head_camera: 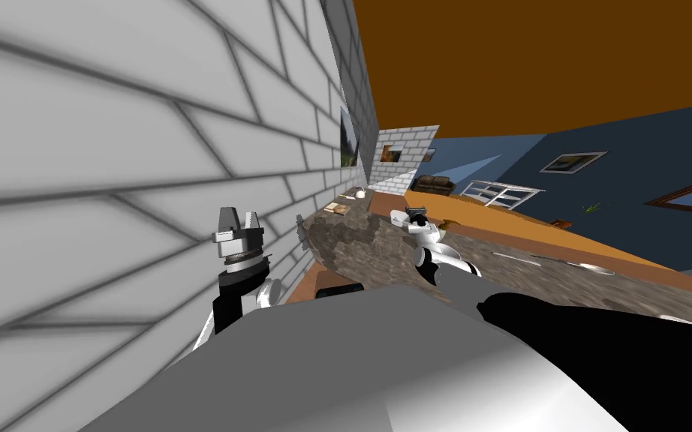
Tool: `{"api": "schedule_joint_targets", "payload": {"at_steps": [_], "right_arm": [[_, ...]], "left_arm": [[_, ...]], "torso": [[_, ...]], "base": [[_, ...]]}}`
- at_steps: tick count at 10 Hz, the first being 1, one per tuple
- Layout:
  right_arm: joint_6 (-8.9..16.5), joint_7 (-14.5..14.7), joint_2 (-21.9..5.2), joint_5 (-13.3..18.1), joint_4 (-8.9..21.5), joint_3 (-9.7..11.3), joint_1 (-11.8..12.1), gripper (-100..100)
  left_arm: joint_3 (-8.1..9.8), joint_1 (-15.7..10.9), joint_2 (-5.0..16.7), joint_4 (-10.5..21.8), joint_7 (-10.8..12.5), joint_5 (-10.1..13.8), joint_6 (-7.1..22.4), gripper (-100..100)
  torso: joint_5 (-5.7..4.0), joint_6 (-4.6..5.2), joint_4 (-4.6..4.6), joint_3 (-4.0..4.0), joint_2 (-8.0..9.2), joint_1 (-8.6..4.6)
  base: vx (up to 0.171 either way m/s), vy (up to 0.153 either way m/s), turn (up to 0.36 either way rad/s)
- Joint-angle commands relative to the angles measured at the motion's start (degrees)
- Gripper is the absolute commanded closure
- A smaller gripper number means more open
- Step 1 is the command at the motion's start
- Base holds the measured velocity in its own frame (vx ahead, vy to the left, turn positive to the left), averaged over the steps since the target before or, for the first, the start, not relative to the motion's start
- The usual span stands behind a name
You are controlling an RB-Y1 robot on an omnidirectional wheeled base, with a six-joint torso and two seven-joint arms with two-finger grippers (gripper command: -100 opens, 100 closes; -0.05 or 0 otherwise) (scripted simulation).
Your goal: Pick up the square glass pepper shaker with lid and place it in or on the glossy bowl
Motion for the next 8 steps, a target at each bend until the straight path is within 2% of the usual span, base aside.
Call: {"api": "schedule_joint_targets", "payload": {"at_steps": [1,2,3,8], "right_arm": [[0.2,0.0,0.1,-0.5,-0.3,1.7,-0.1,-100],[-0.3,0.0,-0.1,-0.4,0.5,0.9,-0.1,-100],[-0.4,0.0,-0.2,-0.4,0.6,1.0,-0.1,0],[-0.4,0.0,-0.2,-0.4,0.5,1.0,-0.1,0]], "left_arm": [[0.00,0.0,0.0,0.0,0.0,0.0,0.0,0],[0.00,0.0,0.0,0.0,0.0,0.0,0.0,0],[0.00,0.0,0.0,0.0,0.0,0.0,0.0,0],[-0.01,0.0,0.0,0.0,0.0,0.0,0.0,0]], "torso": [[0.00,0.00,0.00,0.00,0.00,0.00],[-0.02,0.00,0.01,0.03,0.05,-0.07],[0.00,-0.02,0.01,0.02,0.02,0.04],[0.03,-0.03,-0.01,-0.03,-0.05,0.16]], "base": [[-0.031,-0.061,-0.072],[-0.015,-0.022,-0.002],[0.000,0.000,0.000],[0.000,0.000,0.000]]}}
